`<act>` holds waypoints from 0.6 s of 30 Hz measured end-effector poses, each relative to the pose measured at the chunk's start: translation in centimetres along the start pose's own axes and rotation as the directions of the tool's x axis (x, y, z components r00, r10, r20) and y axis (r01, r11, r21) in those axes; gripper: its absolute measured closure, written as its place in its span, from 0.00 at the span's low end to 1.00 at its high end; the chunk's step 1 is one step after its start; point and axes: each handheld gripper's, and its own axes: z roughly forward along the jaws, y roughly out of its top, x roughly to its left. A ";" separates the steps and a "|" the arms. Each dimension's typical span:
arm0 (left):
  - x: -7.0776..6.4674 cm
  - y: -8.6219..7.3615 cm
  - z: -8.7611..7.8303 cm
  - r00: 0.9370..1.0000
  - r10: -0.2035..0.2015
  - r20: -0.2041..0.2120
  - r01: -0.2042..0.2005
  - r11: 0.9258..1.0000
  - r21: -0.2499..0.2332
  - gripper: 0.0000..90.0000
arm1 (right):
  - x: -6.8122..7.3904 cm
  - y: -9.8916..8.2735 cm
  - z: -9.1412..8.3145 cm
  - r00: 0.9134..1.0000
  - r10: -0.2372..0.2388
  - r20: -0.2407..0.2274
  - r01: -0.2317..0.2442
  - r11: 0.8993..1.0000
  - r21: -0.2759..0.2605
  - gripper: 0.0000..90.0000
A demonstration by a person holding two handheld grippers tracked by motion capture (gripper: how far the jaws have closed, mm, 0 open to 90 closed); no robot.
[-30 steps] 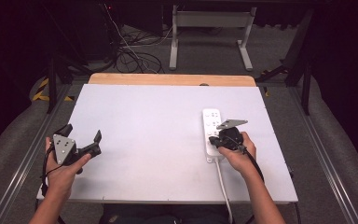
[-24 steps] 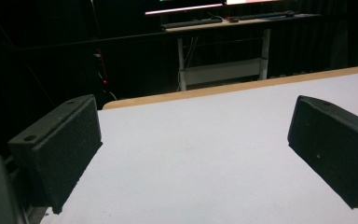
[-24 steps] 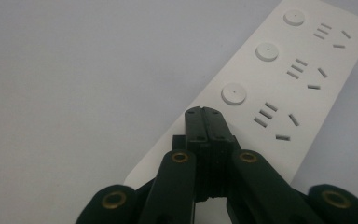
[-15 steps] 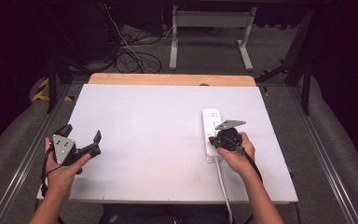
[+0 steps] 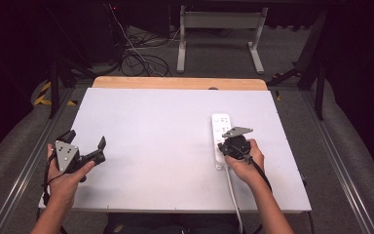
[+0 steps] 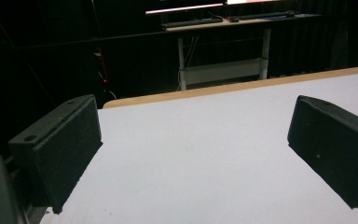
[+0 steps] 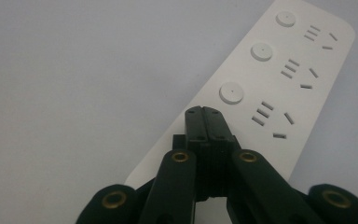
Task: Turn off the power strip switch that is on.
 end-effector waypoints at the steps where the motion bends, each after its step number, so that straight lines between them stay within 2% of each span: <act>1: 0.0 0.0 0.0 1.000 -0.001 0.000 0.001 1.000 0.000 0.04 | 0.1 0.1 0.0 1.000 -0.010 0.010 0.010 1.000 0.004 1.00; 6: 0.1 0.0 -0.1 1.000 -0.003 -0.002 0.003 1.000 -0.001 0.04 | 0.4 0.2 0.2 1.000 -0.003 0.016 0.003 1.000 0.012 1.00; 9: 0.1 0.0 -0.1 1.000 -0.006 -0.002 0.006 1.000 0.000 0.04 | 0.8 0.3 0.3 0.998 -0.031 0.047 0.030 0.999 0.018 1.00; 13: 0.1 0.0 -0.1 1.000 -0.006 -0.002 0.006 1.000 0.001 0.04 | 0.6 0.4 0.3 1.000 -0.011 0.022 0.011 1.000 0.020 1.00; 18: 0.1 -0.1 -0.1 1.000 -0.006 -0.002 0.006 1.000 0.002 0.04 | 0.5 0.4 0.3 1.000 -0.008 0.017 0.007 1.000 0.021 1.00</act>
